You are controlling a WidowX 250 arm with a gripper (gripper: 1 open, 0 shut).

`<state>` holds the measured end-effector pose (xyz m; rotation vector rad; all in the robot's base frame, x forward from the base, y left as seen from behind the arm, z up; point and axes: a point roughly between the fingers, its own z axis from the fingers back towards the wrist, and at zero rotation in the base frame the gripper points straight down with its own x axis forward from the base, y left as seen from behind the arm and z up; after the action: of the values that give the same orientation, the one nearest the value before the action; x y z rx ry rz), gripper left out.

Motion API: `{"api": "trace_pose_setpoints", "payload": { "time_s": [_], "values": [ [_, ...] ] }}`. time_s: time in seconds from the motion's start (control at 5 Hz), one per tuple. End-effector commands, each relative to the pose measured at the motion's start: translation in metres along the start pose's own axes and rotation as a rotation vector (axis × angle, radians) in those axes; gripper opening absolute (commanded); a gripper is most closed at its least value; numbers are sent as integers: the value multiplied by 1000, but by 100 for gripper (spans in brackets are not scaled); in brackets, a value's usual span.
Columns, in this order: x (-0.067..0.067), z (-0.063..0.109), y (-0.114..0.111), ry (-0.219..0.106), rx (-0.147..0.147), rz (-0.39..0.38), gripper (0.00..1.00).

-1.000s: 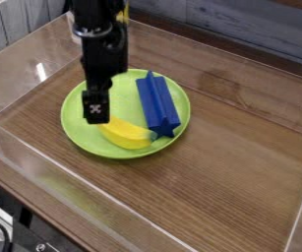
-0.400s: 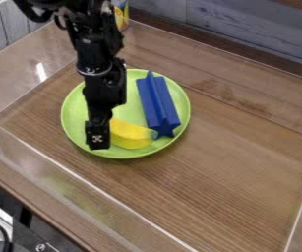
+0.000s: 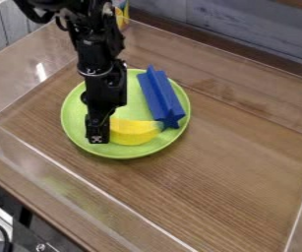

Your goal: Remove the banana from inside the green plate and put it on the table

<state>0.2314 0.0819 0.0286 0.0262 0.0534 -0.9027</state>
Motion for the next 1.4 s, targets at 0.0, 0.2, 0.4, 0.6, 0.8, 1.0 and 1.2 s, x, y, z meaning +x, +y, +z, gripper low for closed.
{"api": "trace_pose_setpoints", "payload": {
  "time_s": [0.0,0.2,0.4,0.6,0.8,1.0,1.2],
  "values": [
    [2,14,5,-24,37,-10,0],
    [11,16,4,-30,40,-2,0],
    [20,18,4,-37,41,5,0],
    [26,23,9,-43,41,40,0],
    [32,27,13,-52,41,71,0],
    [27,24,13,-57,37,109,100],
    [21,22,12,-63,34,149,0]
  ]
}}
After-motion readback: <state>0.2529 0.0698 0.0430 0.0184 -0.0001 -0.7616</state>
